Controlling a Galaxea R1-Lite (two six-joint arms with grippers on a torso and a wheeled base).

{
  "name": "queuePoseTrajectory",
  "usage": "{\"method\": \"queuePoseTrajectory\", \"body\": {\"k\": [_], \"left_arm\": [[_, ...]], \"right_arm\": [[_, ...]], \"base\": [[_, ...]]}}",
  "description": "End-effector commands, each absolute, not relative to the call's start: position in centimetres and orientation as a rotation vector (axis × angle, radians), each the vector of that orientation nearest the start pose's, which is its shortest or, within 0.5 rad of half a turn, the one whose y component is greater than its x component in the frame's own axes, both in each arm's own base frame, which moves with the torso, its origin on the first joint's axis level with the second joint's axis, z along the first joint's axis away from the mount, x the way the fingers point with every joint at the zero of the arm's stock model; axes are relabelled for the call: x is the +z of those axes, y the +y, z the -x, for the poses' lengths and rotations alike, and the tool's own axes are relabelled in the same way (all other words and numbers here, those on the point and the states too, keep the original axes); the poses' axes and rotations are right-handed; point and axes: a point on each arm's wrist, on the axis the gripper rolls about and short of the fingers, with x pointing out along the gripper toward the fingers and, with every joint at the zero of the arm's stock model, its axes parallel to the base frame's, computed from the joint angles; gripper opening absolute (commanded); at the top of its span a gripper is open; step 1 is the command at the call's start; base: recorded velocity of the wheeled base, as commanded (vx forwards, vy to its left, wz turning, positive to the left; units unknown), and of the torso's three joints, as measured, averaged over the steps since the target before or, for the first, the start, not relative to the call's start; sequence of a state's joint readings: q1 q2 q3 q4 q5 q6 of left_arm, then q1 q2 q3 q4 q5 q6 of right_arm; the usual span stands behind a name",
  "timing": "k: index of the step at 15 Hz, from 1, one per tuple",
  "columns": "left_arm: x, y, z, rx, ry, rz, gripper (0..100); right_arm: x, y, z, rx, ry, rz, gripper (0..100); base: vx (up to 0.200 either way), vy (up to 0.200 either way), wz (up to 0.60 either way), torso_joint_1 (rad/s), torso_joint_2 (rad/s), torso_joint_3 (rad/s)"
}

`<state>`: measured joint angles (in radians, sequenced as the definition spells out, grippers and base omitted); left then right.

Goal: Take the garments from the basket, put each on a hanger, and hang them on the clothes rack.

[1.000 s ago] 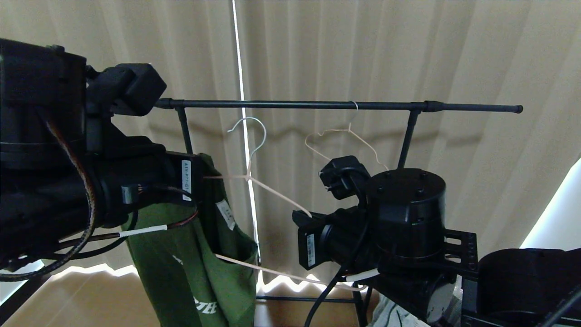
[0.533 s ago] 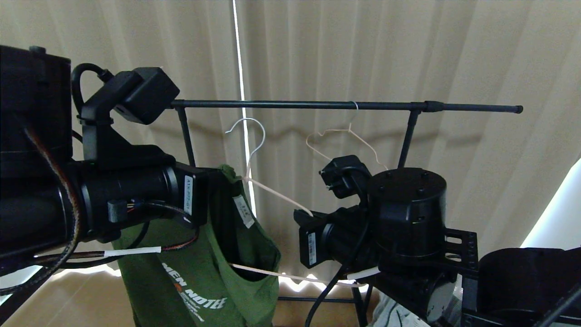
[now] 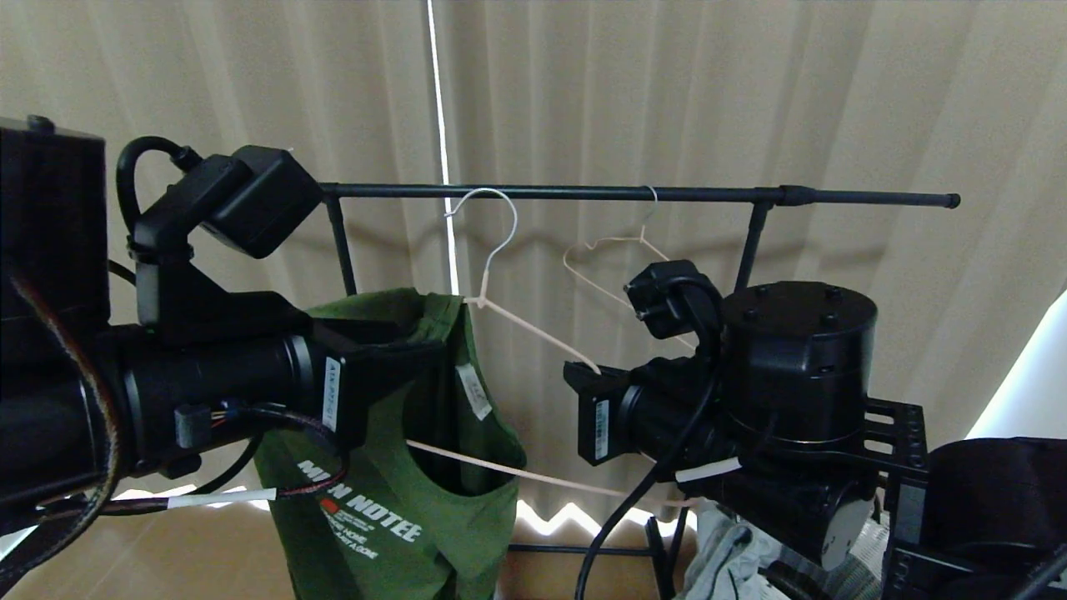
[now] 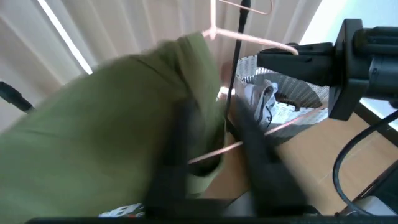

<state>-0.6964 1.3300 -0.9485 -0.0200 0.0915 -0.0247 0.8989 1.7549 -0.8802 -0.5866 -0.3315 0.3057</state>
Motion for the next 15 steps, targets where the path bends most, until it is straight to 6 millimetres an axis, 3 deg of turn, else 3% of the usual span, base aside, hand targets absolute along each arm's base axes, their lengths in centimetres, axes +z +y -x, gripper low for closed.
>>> {"method": "queuePoseTrajectory", "body": {"k": [1,5,10,15], "left_arm": [[26.0,-13.3,-16.2,-0.597,0.332,-0.144,100],[25.3,-12.7,-15.7,-0.607,0.225,-0.196,100],[25.6,-11.3,-14.8,-0.625,0.062,-0.268,100],[24.9,-9.8,-15.4,-0.561,0.01,-0.551,100]], "right_arm": [[18.7,24.1,-20.6,0.513,0.303,-0.141,0],[19.0,22.4,-20.7,0.487,0.256,-0.124,0],[19.3,17.9,-20.9,0.482,0.134,-0.016,0],[20.0,17.2,-20.5,0.536,0.088,0.062,0]], "base": [[0.0,0.0,0.0,0.0,0.0,0.0],[0.0,0.0,0.0,0.0,0.0,0.0],[0.0,0.0,0.0,0.0,0.0,0.0],[0.0,0.0,0.0,0.0,0.0,0.0]]}}
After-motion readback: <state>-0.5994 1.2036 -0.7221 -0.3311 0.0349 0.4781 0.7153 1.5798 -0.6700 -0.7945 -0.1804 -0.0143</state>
